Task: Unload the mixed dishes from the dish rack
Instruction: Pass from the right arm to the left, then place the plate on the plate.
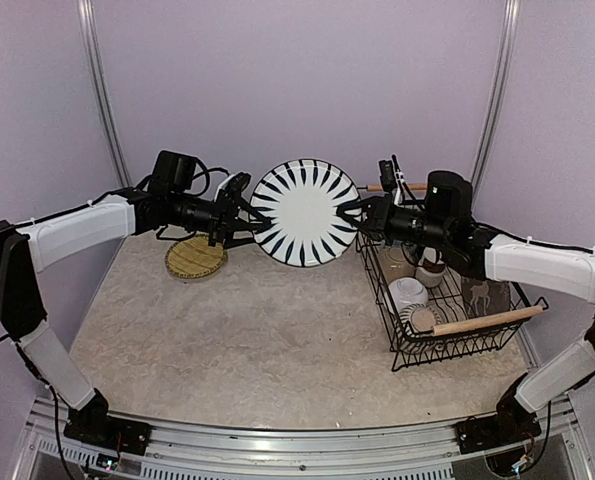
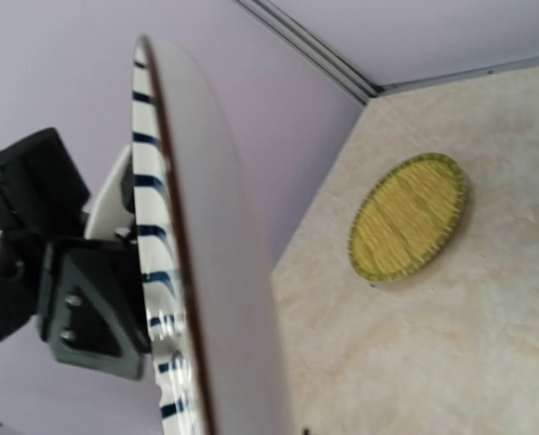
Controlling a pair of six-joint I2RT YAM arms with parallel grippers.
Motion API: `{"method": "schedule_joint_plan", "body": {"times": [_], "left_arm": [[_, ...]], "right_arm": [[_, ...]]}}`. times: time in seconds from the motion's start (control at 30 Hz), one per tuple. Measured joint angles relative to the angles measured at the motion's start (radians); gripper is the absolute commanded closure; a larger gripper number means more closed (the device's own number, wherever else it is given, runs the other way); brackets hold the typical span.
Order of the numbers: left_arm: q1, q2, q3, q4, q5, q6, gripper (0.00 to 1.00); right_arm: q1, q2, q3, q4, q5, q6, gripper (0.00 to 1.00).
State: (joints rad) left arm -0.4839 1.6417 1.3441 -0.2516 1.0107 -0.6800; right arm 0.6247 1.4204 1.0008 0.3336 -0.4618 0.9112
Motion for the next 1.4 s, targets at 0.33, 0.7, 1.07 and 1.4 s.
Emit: {"method": "schedule_joint_plan", "body": {"times": [0.33,0.7,1.07,1.4], "left_arm": [[0.003,0.003,-0.021,0.047,0.021,-0.005,0.96],[0.057,0.002,-0.047,0.023,-0.013,-0.011,1.00],[0.337,0.042,-0.016,-0.148,-0.145,-0.061,1.00],[0.571,0.160,-0.037,-0.175,-0.236,-0.176,1.00]], "right_arm": [[0.016,0.056,-0.026,0.110,-0.015,0.076,1.00],[0.022,0.052,-0.002,0.047,0.037,0.035,0.07],[0.007,-0.146,0.032,-0.374,0.315,-0.175,0.00],[-0.035,-0.323,0.014,-0.511,0.441,-0.240,0.00]]}}
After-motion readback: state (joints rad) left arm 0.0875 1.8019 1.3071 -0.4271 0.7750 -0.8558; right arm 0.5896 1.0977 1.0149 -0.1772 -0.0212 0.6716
